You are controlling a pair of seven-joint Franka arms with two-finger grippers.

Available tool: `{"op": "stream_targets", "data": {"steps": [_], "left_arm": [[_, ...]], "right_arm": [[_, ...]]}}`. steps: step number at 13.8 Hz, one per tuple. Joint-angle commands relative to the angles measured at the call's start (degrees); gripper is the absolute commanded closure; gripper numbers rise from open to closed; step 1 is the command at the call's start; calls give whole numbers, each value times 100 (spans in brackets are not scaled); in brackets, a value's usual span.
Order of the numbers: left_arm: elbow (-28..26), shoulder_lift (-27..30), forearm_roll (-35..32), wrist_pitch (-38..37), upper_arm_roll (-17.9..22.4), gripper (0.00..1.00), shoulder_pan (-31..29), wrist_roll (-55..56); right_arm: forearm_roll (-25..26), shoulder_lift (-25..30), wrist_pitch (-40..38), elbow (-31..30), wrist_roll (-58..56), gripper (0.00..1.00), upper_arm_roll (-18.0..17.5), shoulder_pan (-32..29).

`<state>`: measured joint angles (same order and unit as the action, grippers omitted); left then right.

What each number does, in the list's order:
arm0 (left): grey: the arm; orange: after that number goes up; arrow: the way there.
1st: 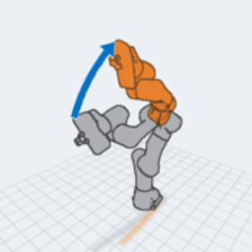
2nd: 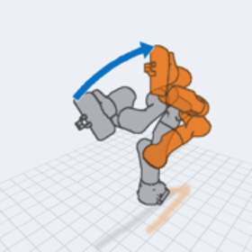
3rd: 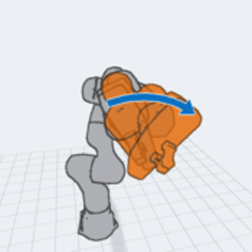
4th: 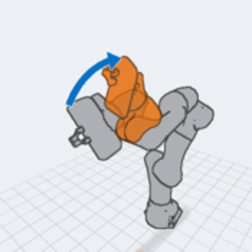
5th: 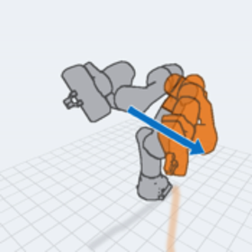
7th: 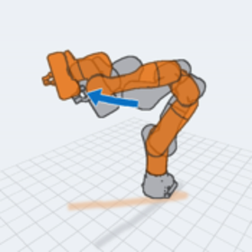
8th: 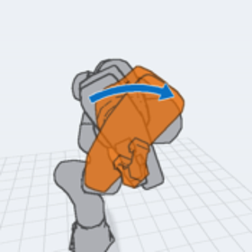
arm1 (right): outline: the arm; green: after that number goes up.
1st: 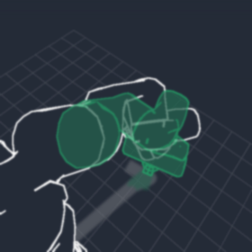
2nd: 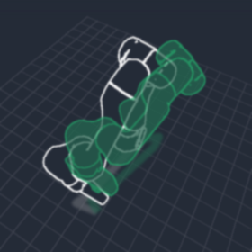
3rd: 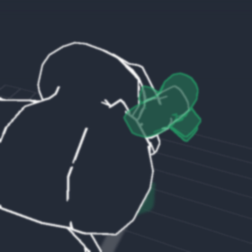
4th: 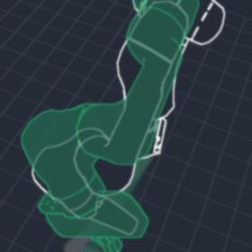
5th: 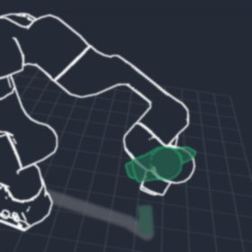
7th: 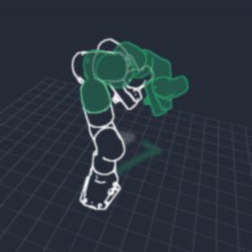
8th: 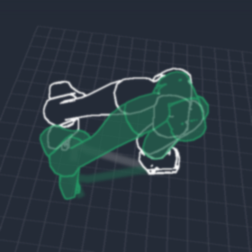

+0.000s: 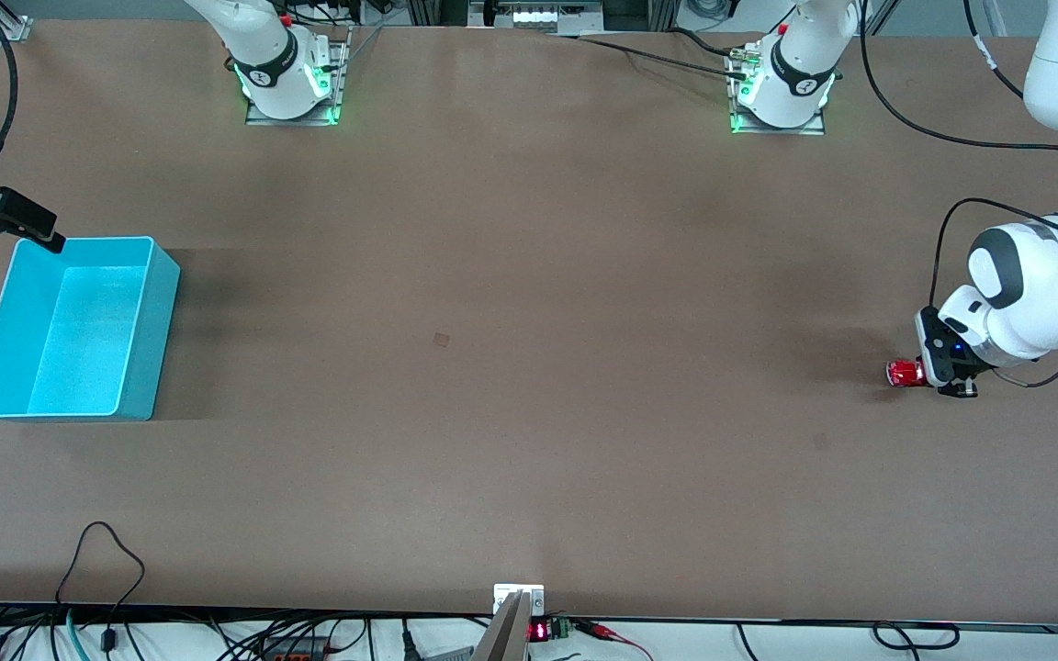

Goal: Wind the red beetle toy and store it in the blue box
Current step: 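Drag the red car backward along the table with the left gripper, then open the left gripper, releasing the car to roll toward the box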

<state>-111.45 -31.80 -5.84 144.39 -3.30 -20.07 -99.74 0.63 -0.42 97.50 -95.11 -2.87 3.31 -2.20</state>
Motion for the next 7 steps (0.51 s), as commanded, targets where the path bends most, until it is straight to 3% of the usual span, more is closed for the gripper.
{"op": "stream_targets", "data": {"steps": [1,2,3,7], "left_arm": [[150,-283,-75,-16,-22,68,-84,-151],[141,-275,-66,-16,-30,43,-84,-160],[150,-248,-75,-16,-48,0,-111,-178],[150,-29,13,-130,-127,0,-155,-213]], "right_arm": [[-2,-11,-12,54,-30,0,-6,-17],[-2,-11,-11,54,-30,0,-6,-26],[-2,-11,-20,54,-30,0,-6,-26],[-2,-11,-20,54,-30,0,-6,-26]]}}
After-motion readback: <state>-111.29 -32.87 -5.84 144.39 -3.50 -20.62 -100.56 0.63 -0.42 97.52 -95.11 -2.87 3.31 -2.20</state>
